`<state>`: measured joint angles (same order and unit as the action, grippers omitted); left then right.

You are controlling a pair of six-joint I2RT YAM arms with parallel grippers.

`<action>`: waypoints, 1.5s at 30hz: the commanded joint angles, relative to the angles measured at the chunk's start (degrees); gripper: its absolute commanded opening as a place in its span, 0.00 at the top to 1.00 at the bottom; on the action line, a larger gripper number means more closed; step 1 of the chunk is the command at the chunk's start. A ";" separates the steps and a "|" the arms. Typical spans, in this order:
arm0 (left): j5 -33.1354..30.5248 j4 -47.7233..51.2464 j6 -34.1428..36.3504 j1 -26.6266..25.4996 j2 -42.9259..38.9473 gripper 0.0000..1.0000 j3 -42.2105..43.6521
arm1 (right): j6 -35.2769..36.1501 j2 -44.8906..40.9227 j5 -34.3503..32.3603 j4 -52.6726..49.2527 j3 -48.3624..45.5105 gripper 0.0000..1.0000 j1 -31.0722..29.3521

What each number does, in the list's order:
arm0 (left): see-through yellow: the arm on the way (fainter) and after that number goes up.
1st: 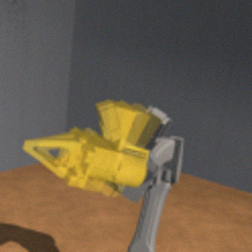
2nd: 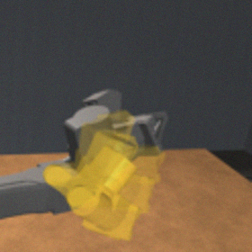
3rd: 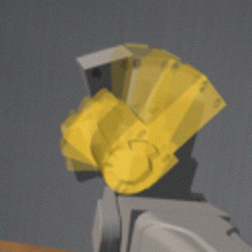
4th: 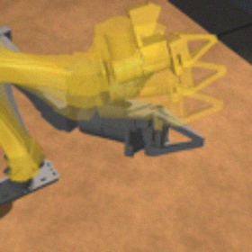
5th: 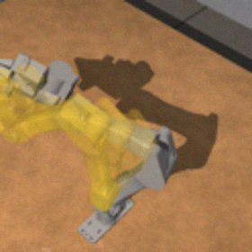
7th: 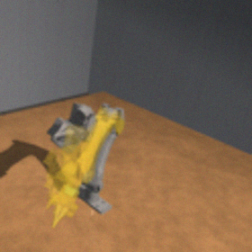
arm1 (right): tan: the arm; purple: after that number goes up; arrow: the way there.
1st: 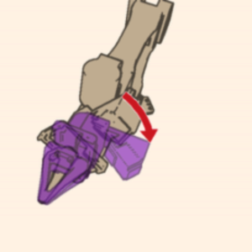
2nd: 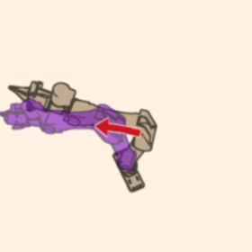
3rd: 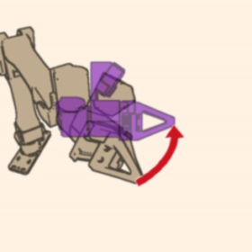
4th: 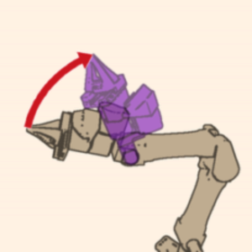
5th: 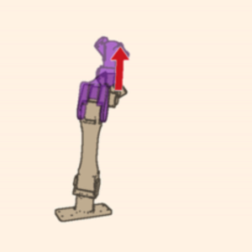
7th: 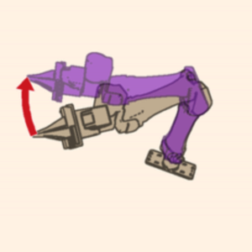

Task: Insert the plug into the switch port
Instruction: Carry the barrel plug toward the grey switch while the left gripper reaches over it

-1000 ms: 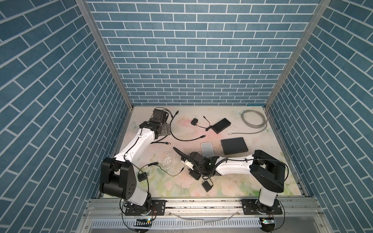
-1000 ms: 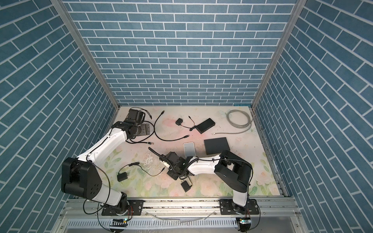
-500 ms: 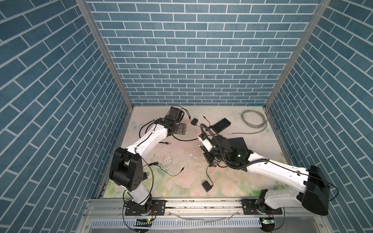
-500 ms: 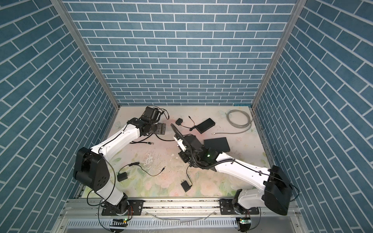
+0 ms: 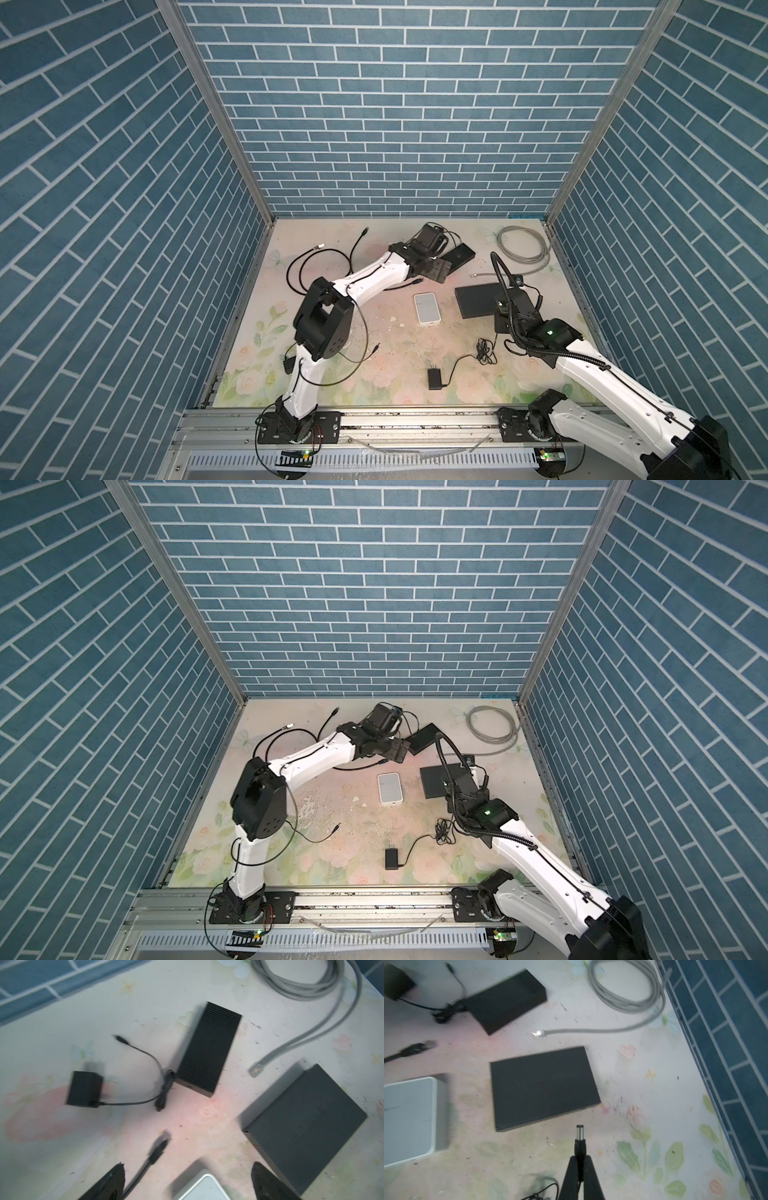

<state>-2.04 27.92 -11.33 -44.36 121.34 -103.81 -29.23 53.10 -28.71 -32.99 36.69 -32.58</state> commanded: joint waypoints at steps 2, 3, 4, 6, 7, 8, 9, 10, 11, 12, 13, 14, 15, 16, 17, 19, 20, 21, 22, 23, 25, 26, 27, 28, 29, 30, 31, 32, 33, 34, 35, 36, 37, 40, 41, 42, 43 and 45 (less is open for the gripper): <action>1.67 -0.74 1.48 -3.86 6.79 0.04 -7.88 | -9.13 0.24 2.51 0.99 -4.74 1.00 6.69; 1.69 -0.51 1.79 -4.36 8.59 0.04 -10.11 | -9.79 1.49 5.09 3.19 -5.31 1.00 8.27; 1.96 -0.45 1.89 -4.66 10.17 0.04 -11.75 | -10.19 2.69 7.08 5.25 -5.97 1.00 9.18; 3.66 -0.32 2.02 -5.12 14.01 0.03 -15.79 | -10.72 5.14 10.20 9.23 -7.57 1.00 10.16; 4.52 -0.17 1.84 -5.25 15.73 0.03 -17.55 | -11.04 6.06 11.15 10.65 -8.35 1.00 10.75; 5.48 0.22 1.67 -5.38 17.70 0.03 -19.64 | -11.32 6.89 12.05 12.15 -9.35 1.00 11.65; 6.09 0.84 1.57 -5.60 19.66 0.03 -21.81 | -11.63 7.49 12.85 13.46 -10.23 1.00 12.90; 6.29 1.54 1.54 -5.73 21.13 0.02 -23.49 | -11.76 7.81 13.47 14.60 -10.97 1.00 14.07; 6.48 2.01 1.58 -5.80 22.64 0.02 -24.90 | -12.04 7.95 14.35 16.05 -11.77 1.00 15.65; 6.97 2.12 1.59 -5.89 23.74 0.02 -25.93 | -12.16 7.98 15.72 17.17 -12.16 1.00 17.58; 7.61 1.93 1.73 -5.87 24.38 0.02 -26.46 | -12.45 8.21 16.40 18.01 -12.29 1.00 18.97; 8.50 1.48 1.71 -5.91 25.05 0.02 -26.70 | -12.97 8.91 17.34 18.90 -12.26 1.00 20.72; 9.67 0.90 1.77 -5.90 25.61 0.02 -26.99 | -13.29 10.12 18.89 20.10 -12.12 1.00 22.50; 10.36 0.58 1.88 -5.91 26.04 0.02 -27.21 | -13.62 11.18 20.50 21.19 -11.92 1.00 23.86; 10.81 0.47 1.93 -5.99 26.55 0.02 -27.54 | -13.85 12.98 22.21 22.93 -11.82 1.00 24.95; 11.09 0.38 1.83 -6.09 27.34 0.02 -27.77 | -14.46 15.54 24.34 26.21 -11.74 1.00 26.13; 11.37 0.38 1.83 -6.09 27.68 0.02 -27.75 | -14.66 16.84 25.27 27.95 -11.73 1.00 26.67; 11.75 0.46 1.76 -6.09 27.81 0.02 -27.55 | -14.86 17.97 26.19 29.29 -11.60 1.00 27.23; 12.19 0.55 1.79 -6.09 27.80 0.02 -27.23 | -15.04 18.85 26.79 30.00 -11.29 1.00 27.62; 12.63 0.70 1.81 -6.09 27.65 0.03 -26.72 | -15.06 19.89 27.53 31.06 -10.84 1.00 28.15; 13.27 0.52 1.97 -6.09 26.53 0.03 -24.81 | -14.57 21.67 29.32 33.22 -9.71 1.00 28.53; 13.28 0.26 2.06 -6.09 25.63 0.04 -23.30 | -13.95 22.74 30.74 34.33 -8.74 1.00 28.53; 13.35 -0.24 2.25 -6.09 24.41 0.04 -21.54 | -13.06 23.87 32.38 35.04 -7.37 1.00 28.51; 13.62 -0.97 2.49 -6.09 23.30 0.04 -19.63 | -12.02 25.02 33.33 35.12 -6.04 1.00 28.48; 13.65 -1.99 2.68 -6.09 21.85 0.05 -17.36 | -10.68 26.54 36.22 35.11 -4.33 1.00 28.49; 13.56 -3.04 2.70 -6.09 20.51 0.05 -15.34 | -9.32 28.10 38.29 34.70 -2.59 1.00 28.52; 13.56 -3.59 2.76 -6.09 19.62 0.06 -13.94 | -8.35 29.20 39.76 33.98 -1.34 1.00 28.49; 13.21 -3.76 2.94 -6.09 18.57 0.06 -12.55 | -7.19 30.12 41.63 33.24 -0.10 1.00 28.40; 12.15 -3.46 3.01 -6.09 17.89 0.06 -11.55 | -6.26 30.39 43.13 32.38 0.56 1.00 28.45; 11.18 -3.00 3.09 -6.01 17.26 0.08 -10.97 | -5.31 30.04 44.00 31.32 0.86 1.00 28.46; 10.16 -2.20 3.14 -5.85 16.80 0.09 -10.48 | -3.84 29.10 44.32 29.08 1.16 1.00 28.43; 9.35 -1.33 2.98 -5.57 16.42 0.10 -10.27 | -1.69 28.00 44.27 26.37 1.51 1.00 28.50; 8.95 -0.42 2.67 -5.33 16.22 0.11 -10.27 | 0.54 27.02 44.77 24.20 1.93 1.00 28.67; 6.67 2.48 1.59 -4.11 15.86 0.12 -10.91 | 11.79 25.89 48.32 15.10 5.32 1.00 29.88; 5.72 3.49 1.52 -3.54 15.79 0.12 -11.18 | 17.15 26.45 49.37 11.40 7.20 1.00 30.02; 4.85 3.95 1.51 -3.01 15.46 0.12 -11.17 | 22.80 27.57 50.90 7.81 9.25 1.00 30.24; 4.44 3.94 1.79 -2.57 15.04 0.11 -10.95 | 25.27 28.80 51.41 6.58 10.63 1.00 30.65; 4.24 3.67 3.28 -1.67 14.58 0.10 -10.83 | 28.46 31.25 54.52 6.96 12.92 1.00 31.12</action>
<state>5.17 28.38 -9.41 -47.99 138.15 -115.11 -14.57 81.93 20.01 -18.90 45.58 -2.26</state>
